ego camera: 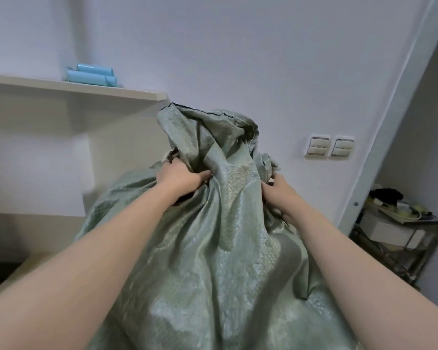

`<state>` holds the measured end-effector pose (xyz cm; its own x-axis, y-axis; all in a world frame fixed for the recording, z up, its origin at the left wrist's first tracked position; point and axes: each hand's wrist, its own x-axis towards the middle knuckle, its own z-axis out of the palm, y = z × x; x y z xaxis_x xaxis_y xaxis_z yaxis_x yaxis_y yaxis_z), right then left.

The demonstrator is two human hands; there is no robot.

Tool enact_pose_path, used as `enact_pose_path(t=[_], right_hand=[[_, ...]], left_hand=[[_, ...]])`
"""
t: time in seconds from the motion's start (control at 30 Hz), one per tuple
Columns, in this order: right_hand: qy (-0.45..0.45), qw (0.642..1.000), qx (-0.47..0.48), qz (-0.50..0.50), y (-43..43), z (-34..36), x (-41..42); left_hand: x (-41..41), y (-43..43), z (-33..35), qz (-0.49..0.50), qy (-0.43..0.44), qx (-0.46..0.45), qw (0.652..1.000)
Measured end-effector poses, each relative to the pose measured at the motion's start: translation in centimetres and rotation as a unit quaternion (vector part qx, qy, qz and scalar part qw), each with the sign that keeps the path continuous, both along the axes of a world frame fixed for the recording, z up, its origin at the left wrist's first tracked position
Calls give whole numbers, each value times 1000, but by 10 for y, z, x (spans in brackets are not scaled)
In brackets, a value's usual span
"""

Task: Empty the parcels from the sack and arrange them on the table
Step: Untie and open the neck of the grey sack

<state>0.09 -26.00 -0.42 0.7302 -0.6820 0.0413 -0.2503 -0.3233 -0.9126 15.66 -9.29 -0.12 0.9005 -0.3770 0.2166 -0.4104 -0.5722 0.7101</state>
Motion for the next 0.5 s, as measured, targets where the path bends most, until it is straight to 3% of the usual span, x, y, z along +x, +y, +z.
enact_pose_path(t=[0.1,0.27,0.33,0.43,0.5], right_hand=[[58,998,-13,-2,-2,9,-24],[112,987,22,110,16,20,-60],[158,976,-15,152,30,17,-63],[243,959,-131,65,47,3,-52],[282,930,-236,-21,54,-7,-44]], left_hand=[[-10,21,19,-14,4,153,988],[-11,59,26,-94,99,220,966],[-15,71,24,-90,113,270,952],[-31,80,12,-29,75,348,934],[-43,85,4,25,60,360,931]])
